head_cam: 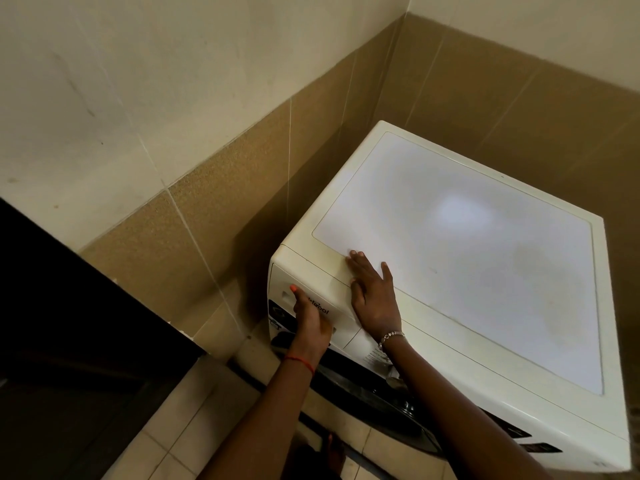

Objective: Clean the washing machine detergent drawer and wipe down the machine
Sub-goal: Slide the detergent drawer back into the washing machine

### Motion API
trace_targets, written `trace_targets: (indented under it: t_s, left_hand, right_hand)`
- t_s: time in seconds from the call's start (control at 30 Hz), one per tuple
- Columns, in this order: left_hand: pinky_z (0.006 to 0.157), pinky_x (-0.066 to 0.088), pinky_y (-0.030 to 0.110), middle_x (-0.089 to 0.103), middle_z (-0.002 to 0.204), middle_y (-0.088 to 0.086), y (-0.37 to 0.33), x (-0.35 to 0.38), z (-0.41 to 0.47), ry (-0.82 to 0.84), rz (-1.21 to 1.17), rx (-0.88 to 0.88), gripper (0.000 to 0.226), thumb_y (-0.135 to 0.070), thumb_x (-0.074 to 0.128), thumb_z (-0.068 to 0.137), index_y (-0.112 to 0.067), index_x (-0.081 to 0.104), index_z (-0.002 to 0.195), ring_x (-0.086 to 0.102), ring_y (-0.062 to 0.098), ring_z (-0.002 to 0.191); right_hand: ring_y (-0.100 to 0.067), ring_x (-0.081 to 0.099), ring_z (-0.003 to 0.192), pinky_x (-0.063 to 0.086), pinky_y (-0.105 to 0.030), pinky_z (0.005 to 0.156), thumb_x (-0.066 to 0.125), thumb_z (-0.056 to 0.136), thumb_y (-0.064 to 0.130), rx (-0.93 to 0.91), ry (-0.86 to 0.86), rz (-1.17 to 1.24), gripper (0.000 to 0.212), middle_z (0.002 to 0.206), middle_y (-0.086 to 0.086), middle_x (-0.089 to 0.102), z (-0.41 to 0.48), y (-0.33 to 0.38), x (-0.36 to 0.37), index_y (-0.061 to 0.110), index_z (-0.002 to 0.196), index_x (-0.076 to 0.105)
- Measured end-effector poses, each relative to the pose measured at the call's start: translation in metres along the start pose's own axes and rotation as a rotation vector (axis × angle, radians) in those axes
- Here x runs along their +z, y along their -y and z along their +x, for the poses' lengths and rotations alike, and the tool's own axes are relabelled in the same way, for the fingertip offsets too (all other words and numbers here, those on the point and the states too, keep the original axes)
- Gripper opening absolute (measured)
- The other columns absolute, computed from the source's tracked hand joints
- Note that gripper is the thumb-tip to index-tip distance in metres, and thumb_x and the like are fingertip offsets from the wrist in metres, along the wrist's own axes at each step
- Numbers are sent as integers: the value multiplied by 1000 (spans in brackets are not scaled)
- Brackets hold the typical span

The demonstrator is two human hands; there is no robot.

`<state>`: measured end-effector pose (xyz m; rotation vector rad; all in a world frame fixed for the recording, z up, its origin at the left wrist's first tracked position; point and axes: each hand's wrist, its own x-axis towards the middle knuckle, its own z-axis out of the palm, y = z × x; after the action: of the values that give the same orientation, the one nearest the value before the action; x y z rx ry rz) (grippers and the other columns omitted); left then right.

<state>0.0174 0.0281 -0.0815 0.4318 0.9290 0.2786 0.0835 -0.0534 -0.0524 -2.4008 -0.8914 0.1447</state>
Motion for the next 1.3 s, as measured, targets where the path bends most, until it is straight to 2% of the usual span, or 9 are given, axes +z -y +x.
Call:
trace_targets:
  t_s: [0.23, 0.4, 0.5, 0.67, 0.8, 0.97, 1.13, 1.2, 1.3]
  left_hand:
    - [98, 39, 44, 50, 136, 13, -2, 2, -10, 55, -46, -39, 56, -55, 23, 95, -21, 40, 135, 53, 27, 106]
    - [79, 46, 39, 48, 137, 17, -8, 5, -17, -7, 14, 7, 54, -50, 25, 97, -16, 38, 138, 57, 26, 94]
    - [87, 44, 42, 47, 136, 19, -11, 7, -19, -134, 149, 32, 51, -43, 28, 99, -12, 32, 140, 49, 35, 120]
    - [102, 39, 49, 37, 140, 23, -16, 11, -11, -412, 460, 205, 51, -33, 38, 98, -1, 31, 138, 42, 40, 124]
    - [103, 29, 46, 21, 144, 24, -24, 22, -24, -561, 788, 486, 53, -3, 48, 91, 3, 27, 139, 27, 42, 128]
    - [109, 30, 46, 29, 144, 18, -22, 33, -35, -369, 1239, 856, 55, 5, 55, 81, -5, 38, 133, 24, 35, 135]
    - [115, 0, 39, 31, 150, 11, -25, 52, -43, -75, 1598, 1098, 48, -11, 48, 93, -8, 36, 139, 10, 28, 145]
    - [114, 6, 42, 37, 147, 12, -29, 61, -46, -2, 1690, 1161, 45, -18, 47, 94, -8, 41, 137, 19, 30, 143]
    - [100, 34, 53, 59, 128, 15, -29, 75, -47, 59, 1814, 1247, 45, -35, 38, 94, -6, 59, 122, 49, 36, 124]
  right_hand:
    - [-2, 22, 140, -3, -31, 119, 26, 87, 22, 0, -5, 11, 55, 149, 6, 33, 0, 0, -1, 18, 139, 40]
    - [8, 16, 134, -6, -28, 117, 26, 86, 22, -4, -13, 7, 56, 149, 7, 32, 1, 1, -2, 17, 140, 40]
    - [9, 13, 133, -1, -35, 120, 25, 85, 22, -10, -6, -13, 57, 149, 8, 32, 2, 2, -3, 16, 141, 38]
    - [1, 17, 140, -2, -34, 119, 14, 80, 43, -37, -11, -53, 72, 151, 7, 29, 2, -2, 0, 17, 143, 33]
    - [1, 16, 139, -9, -28, 115, 18, 79, 48, -38, -22, -20, 73, 151, 5, 30, 1, -2, 0, 16, 142, 36]
    - [-2, 13, 142, -10, -31, 117, 14, 81, 55, -5, 84, 10, 76, 153, 6, 23, 0, 0, -7, 17, 144, 30]
    - [-7, 9, 144, -3, -29, 117, 31, 99, 39, 67, 229, 99, 54, 156, 3, 17, -2, 0, -30, 19, 148, 19]
    - [-7, 8, 144, -2, -21, 113, 24, 95, 50, 65, 197, 68, 61, 156, 3, 16, -11, -2, -44, 20, 148, 18]
    - [-8, 6, 144, -5, -17, 110, -1, 76, 68, 60, 110, -3, 89, 157, 3, 12, -24, -10, -65, 19, 148, 15]
